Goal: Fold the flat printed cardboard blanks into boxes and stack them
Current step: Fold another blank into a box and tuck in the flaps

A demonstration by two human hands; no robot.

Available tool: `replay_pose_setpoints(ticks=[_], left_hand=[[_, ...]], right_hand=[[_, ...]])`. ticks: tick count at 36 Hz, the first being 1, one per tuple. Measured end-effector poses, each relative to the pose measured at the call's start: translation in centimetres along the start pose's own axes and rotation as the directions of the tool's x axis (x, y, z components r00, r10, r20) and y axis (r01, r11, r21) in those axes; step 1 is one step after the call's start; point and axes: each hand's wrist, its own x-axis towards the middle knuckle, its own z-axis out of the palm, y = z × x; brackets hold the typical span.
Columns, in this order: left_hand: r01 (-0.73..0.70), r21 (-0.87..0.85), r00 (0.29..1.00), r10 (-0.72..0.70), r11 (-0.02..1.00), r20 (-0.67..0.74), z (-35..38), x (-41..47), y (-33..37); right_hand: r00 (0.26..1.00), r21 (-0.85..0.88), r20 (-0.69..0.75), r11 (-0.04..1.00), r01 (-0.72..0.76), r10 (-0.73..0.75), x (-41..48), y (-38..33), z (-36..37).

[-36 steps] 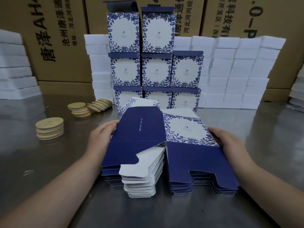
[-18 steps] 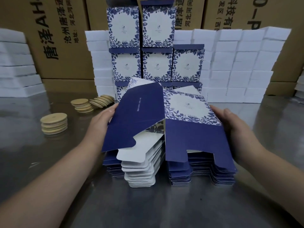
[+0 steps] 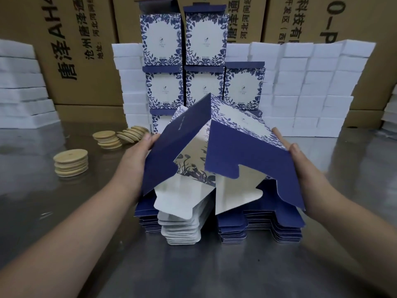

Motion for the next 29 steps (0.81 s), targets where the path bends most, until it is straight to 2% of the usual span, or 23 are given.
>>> replay_pose_setpoints(ticks=[3, 6, 8, 11, 14, 18, 20, 24, 29], left_hand=[[-0.073, 0.109, 0.993, 0.083, 0.991, -0.087, -0.1, 0.2, -0.3], [-0.085, 0.162, 0.983, 0.110, 0.983, -0.148, -0.4, 0.4, -0.6], [-0.122, 0.239, 0.969, 0.168, 0.963, -0.184, -0.5, 0.4, -0.7], [-0.153, 0.326, 0.959, 0.220, 0.933, -0.180, -0.5, 0.4, -0.8], [-0.180, 0.319, 0.951, 0.247, 0.930, -0.183, -0.3, 0.2, -0.6], [-0.203, 0.208, 0.972, 0.223, 0.957, -0.077, 0.0, -0.4, 0.1], [-0.246, 0.221, 0.968, 0.253, 0.944, -0.004, -0.1, -0.5, 0.2], [-0.319, 0.256, 0.948, 0.308, 0.913, 0.083, -0.1, -0.8, 0.4], [-0.360, 0.261, 0.928, 0.317, 0.896, 0.194, -0.2, -1.1, 0.6]], right_hand=[[0.999, -0.046, 0.023, 0.999, 0.027, -0.026, 0.2, 0.6, -0.3], [0.997, -0.048, 0.068, 0.998, 0.032, -0.029, 0.4, 1.2, -0.5], [0.999, -0.072, 0.052, 0.997, -0.002, 0.006, 0.9, 1.9, -0.7], [1.000, -0.097, 0.005, 0.995, -0.004, 0.005, 1.4, 2.3, -0.5], [1.000, -0.185, -0.012, 0.983, 0.020, -0.022, 1.2, 1.6, -0.1], [0.993, -0.253, -0.005, 0.961, 0.113, -0.118, 0.3, 1.3, -0.2], [0.990, -0.281, -0.008, 0.951, 0.130, -0.138, 0.1, 1.0, 0.0], [0.982, -0.186, -0.123, 0.975, 0.120, -0.144, -0.1, 0.3, 0.4], [0.961, -0.230, -0.160, 0.955, 0.187, -0.226, -0.2, 0.0, 0.5]])
